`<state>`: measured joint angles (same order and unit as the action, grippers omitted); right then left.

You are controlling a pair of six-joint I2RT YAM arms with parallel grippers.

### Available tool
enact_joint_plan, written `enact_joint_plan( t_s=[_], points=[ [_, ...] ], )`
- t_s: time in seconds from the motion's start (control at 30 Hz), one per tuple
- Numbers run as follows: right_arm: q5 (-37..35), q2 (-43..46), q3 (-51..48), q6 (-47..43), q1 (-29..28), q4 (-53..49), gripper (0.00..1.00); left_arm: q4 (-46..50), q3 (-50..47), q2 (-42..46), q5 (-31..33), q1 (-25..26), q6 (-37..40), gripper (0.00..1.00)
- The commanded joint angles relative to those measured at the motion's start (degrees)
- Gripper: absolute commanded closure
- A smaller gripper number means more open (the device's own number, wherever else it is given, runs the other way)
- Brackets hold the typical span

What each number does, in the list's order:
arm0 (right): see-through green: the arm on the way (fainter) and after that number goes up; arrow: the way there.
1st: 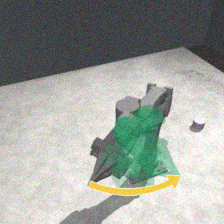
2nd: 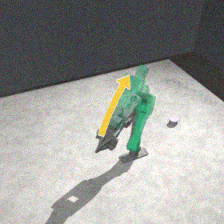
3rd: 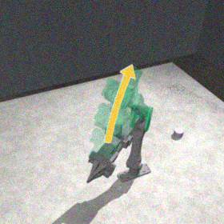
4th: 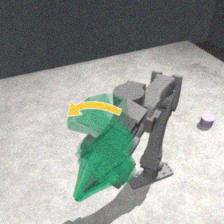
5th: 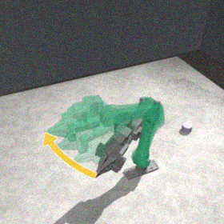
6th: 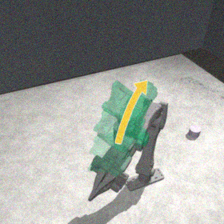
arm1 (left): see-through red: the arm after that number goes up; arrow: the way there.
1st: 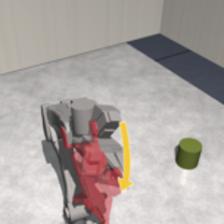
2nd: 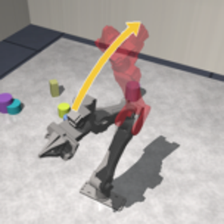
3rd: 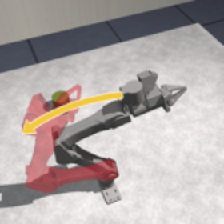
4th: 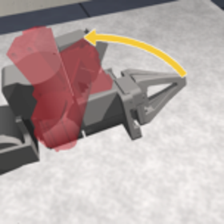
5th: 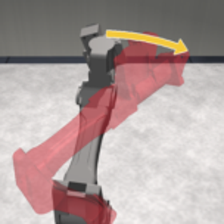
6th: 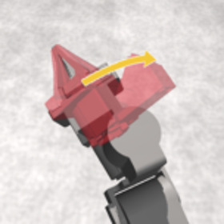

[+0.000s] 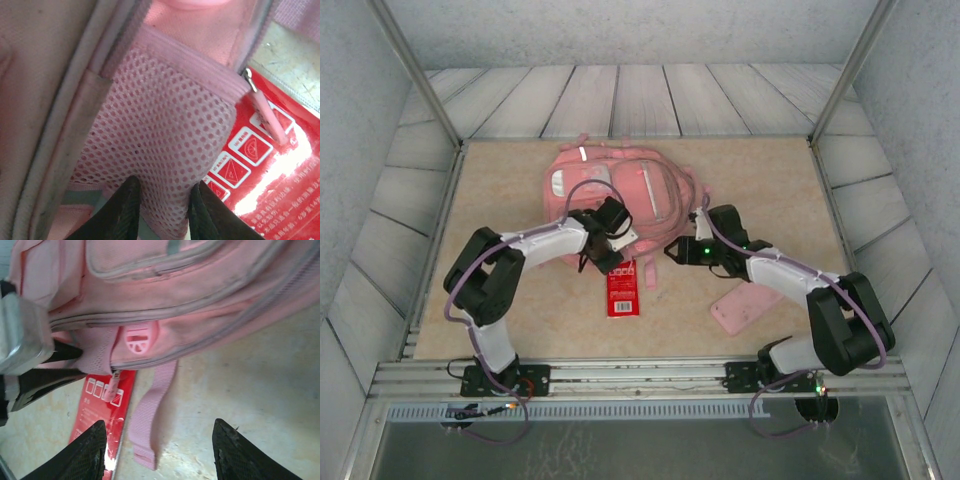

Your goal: Pack the student bag

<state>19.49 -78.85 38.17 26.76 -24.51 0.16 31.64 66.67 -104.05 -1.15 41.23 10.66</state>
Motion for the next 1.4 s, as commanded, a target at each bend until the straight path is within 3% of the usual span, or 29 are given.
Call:
enact_joint_plan(
  t_s=[0.0,0.1,0.2,0.63,0.8,1.07,1.37],
  points=[
    [0.7,0.0,-1.0,1.9,-1.0,4.0,0.44,-1.4,1.2,-1.5,0.4,-0.4,-0.3,0.8],
    [0.2,0.2,-1.7,2.2,-1.3,4.6,0.44,-1.1,1.7,-2.2,0.3,-0.7,-1.1,0.95],
    [-0.1,0.5,-2.1,1.3,-1.4,4.5,0.44,0.1,2.7,-2.6,-0.4,-1.0,-1.7,1.0],
    [-0.1,4.5,-5.2,-4.0,-2.7,10.8,0.45,-1.4,3.8,6.3,-14.6,-3.6,-4.8,1.0],
    [-1.6,3.4,-3.5,-6.2,-3.4,8.9,0.48,-2.0,5.0,8.0,-19.1,-4.2,-6.1,1.0],
    [-1.4,3.1,-3.3,-8.2,-4.0,9.0,0.57,-2.2,5.2,9.1,-20.4,-5.0,-6.5,1.0],
    [-0.9,1.0,-3.5,-8.2,-6.6,13.3,0.56,-1.1,6.3,9.1,-21.7,-5.4,-6.3,1.0]
  ],
)
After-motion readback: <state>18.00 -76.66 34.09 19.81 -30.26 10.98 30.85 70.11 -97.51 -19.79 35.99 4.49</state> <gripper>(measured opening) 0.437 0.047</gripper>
